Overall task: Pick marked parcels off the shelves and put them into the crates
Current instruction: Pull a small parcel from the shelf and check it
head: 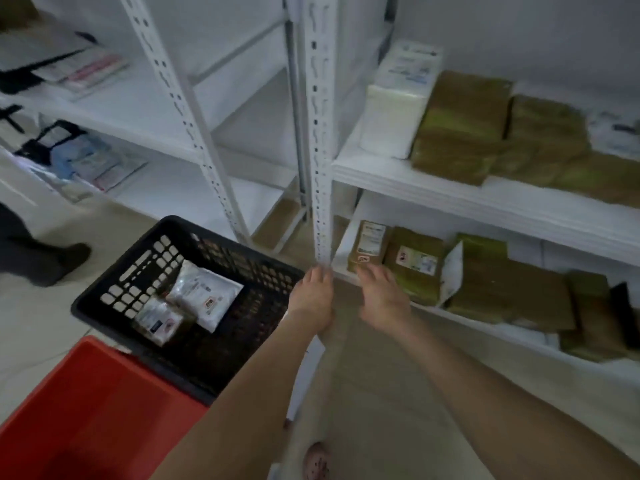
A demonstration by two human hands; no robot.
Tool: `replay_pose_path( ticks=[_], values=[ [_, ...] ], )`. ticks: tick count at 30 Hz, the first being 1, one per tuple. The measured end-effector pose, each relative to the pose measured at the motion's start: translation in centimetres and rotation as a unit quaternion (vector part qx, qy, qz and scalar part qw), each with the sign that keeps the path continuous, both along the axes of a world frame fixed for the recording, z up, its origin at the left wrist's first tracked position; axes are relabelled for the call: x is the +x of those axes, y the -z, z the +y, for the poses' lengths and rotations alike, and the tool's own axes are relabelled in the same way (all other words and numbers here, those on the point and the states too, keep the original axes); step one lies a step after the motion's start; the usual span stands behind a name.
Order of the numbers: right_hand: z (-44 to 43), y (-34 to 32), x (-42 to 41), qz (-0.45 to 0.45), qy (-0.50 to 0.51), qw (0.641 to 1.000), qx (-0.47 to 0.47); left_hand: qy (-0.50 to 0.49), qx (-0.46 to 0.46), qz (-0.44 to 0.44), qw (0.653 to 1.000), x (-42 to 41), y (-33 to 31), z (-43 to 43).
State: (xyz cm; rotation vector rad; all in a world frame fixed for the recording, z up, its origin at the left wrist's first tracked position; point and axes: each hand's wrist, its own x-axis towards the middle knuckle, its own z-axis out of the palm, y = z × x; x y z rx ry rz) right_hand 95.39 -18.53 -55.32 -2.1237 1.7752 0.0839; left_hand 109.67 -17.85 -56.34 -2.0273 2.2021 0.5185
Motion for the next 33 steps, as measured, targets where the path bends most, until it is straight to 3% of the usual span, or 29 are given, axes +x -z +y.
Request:
replay_pose_path(
  ticks=[12, 19, 26, 33],
  values=[
    [13.4, -10.1, -27.7, 0.010, 0.138, 0.986, -0.090, 0.155, -0.075, -0.030, 0.985, -27.1, -11.2, 9.7],
    [22.6, -17.6, -42.7, 0.023, 0.214, 0.961, -0.172, 0.248, -0.144, 0.008, 0.958, -42.3, -19.6, 16.2],
    [26.6, -24.6, -51.5, 0.048, 0.268, 0.929, -0.251, 0.327, -0.252, 0.019, 0.911, -52.8, -27.3, 19.0],
    [24.3, -31.7, -58.0, 0.048, 0.305, 0.889, -0.339, 0.363, -0.318, 0.065, 0.873, -60.3, -35.0, 16.8]
  ],
)
